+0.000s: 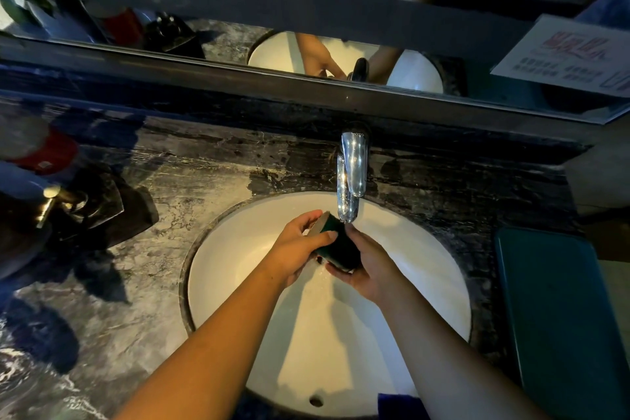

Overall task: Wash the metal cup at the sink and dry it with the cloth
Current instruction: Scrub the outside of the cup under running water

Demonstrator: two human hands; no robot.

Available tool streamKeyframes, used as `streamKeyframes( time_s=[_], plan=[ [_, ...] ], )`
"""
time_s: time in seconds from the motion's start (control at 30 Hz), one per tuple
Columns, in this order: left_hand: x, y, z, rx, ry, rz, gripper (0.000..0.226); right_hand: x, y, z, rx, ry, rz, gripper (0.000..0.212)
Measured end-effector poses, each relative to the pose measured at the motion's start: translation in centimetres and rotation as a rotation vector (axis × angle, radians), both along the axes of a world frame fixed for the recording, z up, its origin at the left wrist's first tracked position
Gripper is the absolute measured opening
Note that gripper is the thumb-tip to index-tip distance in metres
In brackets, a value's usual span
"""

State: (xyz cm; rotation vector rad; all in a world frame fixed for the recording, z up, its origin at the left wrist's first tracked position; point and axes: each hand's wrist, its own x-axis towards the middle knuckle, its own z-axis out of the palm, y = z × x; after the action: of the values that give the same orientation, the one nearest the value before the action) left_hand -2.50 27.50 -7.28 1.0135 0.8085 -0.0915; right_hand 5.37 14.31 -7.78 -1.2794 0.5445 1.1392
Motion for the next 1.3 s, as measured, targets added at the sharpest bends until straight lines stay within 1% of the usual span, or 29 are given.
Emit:
streamKeyframes(
  time_s=[0.07,0.1,0.2,0.27,0.33,0.43,0.53,0.57,0.67,0.83,0.9,0.97,1.07,1.17,1.3],
  plan=[
    [0.1,-0.3,0.2,0.082,0.011,-0.040,0.080,0.2,-0.2,0.0,0.010,0.025,-0.004,0.043],
    [0.1,-0.4,0.3,0.141,0.011,-0.070,0.083,0.2,-0.3,-0.1,0.012,0.047,-0.012,0.043],
    [0.4,-0.7,0.5,0.258,-0.025,-0.123,0.083,0.1,-0.8,-0.7,0.022,0.117,-0.038,0.049],
    [0.5,-0.8,0.4,0.287,-0.033,-0.113,0.086,-0.1,-1.1,-1.1,0.059,0.151,-0.061,0.052],
    [0.5,-1.0,0.5,0.282,-0.029,-0.074,0.087,-0.4,-1.2,-1.4,0.114,0.175,-0.081,0.048],
    [0.3,-1.5,0.2,0.257,-0.019,-0.039,0.082,-1.0,-1.2,-1.7,0.153,0.211,-0.118,0.043],
    [-0.1,-2.2,-0.2,0.227,-0.028,-0.004,0.068,-1.3,-1.4,-2.2,0.139,0.218,-0.154,0.042],
    [-0.2,-2.4,-0.4,0.225,-0.034,-0.007,0.068,-1.3,-1.4,-2.2,0.125,0.222,-0.166,0.041],
    [-0.5,-2.7,-0.5,0.255,-0.034,-0.055,0.077,-1.1,-1.5,-2.0,0.067,0.210,-0.152,0.037],
    [-0.4,-2.9,-0.4,0.291,-0.085,-0.067,0.062,-0.8,-1.3,-1.5,0.071,0.194,-0.200,0.032],
    [-0.1,-2.9,-0.2,0.291,-0.121,-0.086,0.065,-0.7,-1.1,-1.3,0.099,0.206,-0.228,0.030],
    [0.0,-2.9,-0.2,0.325,-0.140,-0.104,0.071,-0.5,-0.8,-1.0,0.113,0.220,-0.252,0.028],
    [0.0,-2.9,0.0,0.388,-0.165,-0.120,0.074,-0.3,-0.5,-0.6,0.096,0.206,-0.242,0.025],
    [0.1,-2.5,-0.3,0.484,-0.178,-0.153,0.077,0.1,-0.6,-0.5,0.057,0.149,-0.190,0.028],
    [0.4,-2.4,-0.6,0.596,-0.202,-0.189,0.078,0.2,-1.1,0.1,0.015,-0.004,-0.101,0.020]
  ],
)
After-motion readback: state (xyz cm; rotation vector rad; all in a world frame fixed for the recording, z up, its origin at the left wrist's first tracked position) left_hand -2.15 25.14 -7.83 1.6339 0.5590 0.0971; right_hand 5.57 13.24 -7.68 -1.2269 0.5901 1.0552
